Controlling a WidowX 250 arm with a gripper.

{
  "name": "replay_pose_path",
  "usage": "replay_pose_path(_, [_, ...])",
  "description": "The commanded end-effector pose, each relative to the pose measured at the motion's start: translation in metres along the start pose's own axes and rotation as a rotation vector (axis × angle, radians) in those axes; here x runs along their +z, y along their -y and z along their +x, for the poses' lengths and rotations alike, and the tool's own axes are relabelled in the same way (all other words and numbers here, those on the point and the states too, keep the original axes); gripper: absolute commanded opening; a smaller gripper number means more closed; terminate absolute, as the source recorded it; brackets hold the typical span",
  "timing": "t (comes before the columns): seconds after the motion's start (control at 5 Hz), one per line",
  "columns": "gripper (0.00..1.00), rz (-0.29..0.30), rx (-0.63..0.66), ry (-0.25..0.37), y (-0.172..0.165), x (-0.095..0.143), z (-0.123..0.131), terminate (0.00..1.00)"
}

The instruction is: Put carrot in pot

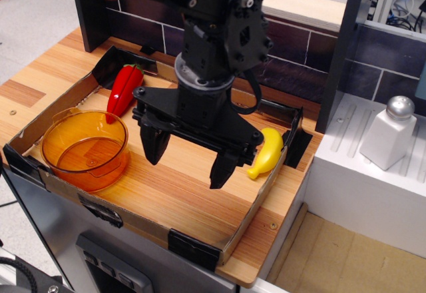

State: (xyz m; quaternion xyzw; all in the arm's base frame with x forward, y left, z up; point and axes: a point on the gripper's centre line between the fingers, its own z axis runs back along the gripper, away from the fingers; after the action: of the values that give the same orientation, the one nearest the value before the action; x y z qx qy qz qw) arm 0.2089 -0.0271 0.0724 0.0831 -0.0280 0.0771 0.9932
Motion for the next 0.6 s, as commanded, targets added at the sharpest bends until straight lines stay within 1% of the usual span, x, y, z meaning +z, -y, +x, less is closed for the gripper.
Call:
replay_pose_path(0.0, [1.00, 0.000, 0.000, 0.000, 0.000, 0.000, 0.000, 0.00])
replay_pose_path(0.2, [1.00, 0.008, -0.156, 0.079, -0.011, 0.004, 0.027, 0.00])
replay_pose_path(0.4, [1.00, -0.005, -0.308, 0.062, -0.018, 0.003, 0.054, 0.00])
